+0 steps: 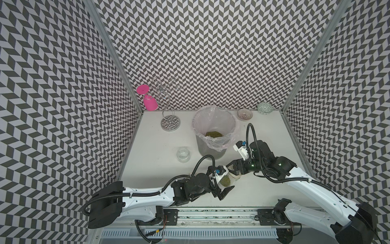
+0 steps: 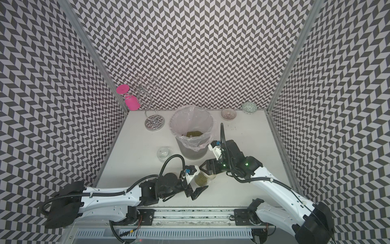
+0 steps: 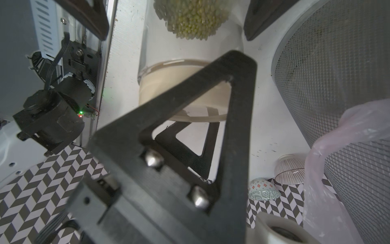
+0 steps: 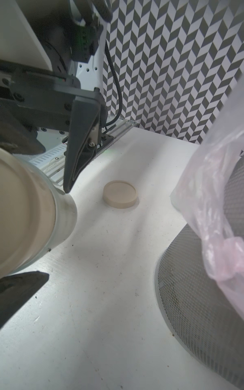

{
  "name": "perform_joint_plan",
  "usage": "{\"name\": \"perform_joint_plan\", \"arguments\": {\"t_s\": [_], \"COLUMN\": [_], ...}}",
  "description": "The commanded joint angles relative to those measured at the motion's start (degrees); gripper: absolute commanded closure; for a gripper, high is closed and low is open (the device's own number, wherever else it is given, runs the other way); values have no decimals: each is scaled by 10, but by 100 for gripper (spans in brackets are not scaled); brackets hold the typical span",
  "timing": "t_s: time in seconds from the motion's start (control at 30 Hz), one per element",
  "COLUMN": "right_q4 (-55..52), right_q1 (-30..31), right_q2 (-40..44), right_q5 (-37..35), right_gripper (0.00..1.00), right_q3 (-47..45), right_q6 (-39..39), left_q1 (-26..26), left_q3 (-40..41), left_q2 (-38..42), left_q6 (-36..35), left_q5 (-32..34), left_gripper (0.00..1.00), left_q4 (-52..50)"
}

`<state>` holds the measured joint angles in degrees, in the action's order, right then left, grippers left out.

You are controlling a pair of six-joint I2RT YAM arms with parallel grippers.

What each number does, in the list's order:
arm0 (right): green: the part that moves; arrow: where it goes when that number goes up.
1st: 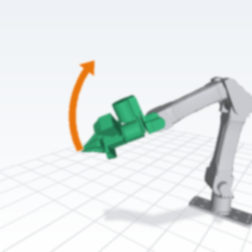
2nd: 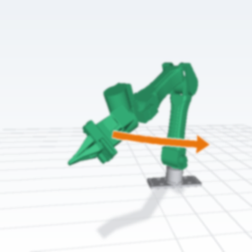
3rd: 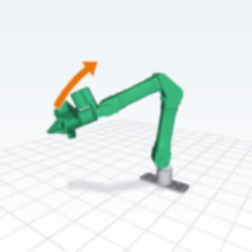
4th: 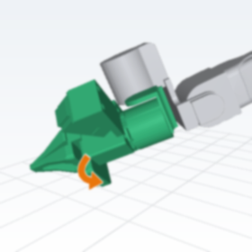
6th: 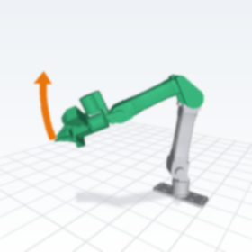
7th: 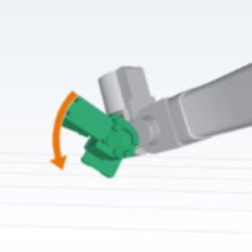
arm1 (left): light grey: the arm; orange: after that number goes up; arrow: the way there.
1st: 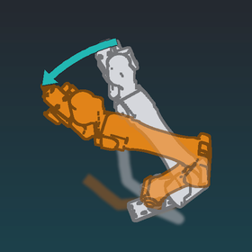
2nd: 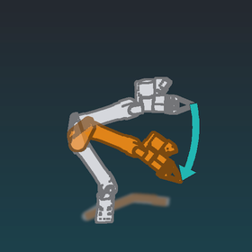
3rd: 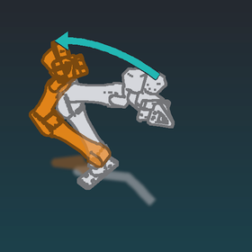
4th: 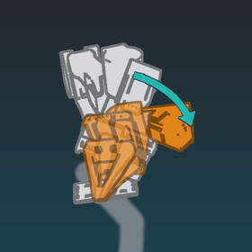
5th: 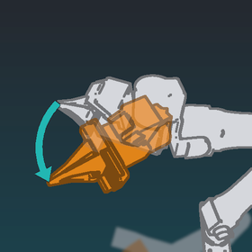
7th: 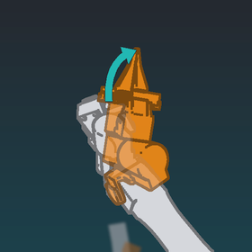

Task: Empty moldy mung beans from jars
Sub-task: Unscrew the lid from the jar.

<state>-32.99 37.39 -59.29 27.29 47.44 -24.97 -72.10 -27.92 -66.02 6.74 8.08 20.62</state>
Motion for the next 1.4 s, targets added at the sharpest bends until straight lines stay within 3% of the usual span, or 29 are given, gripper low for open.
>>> {"name": "perform_joint_plan", "arguments": {"t_s": [0.0, 0.47, 0.73, 0.87, 0.97, 1.37], "right_q4": [51, 112, 139, 140, 137, 209], "right_q1": [5, 6, 6, 6, 6, 6], "right_q2": [25, 52, 52, 48, 44, 40], "right_q5": [40, 107, 128, 134, 138, 206], "right_gripper": [37, 37, 37, 37, 37, 41], "right_q3": [34, 10, -13, -16, -14, -33], "right_q6": [-13, -53, -64, -56, -37, 41], "left_q1": [10, 29, 46, 53, 57, 116], "left_q3": [-15, -9, 4, 2, 2, 19], "left_q2": [-10, -18, -10, -11, -4, 78], "left_q6": [-11, -16, -7, -9, -6, 42], "left_q5": [-19, -75, -114, -144, -160, -315], "left_gripper": [0, 1, 19, 44, 55, 73], "left_q4": [23, 57, 84, 83, 80, 86]}}
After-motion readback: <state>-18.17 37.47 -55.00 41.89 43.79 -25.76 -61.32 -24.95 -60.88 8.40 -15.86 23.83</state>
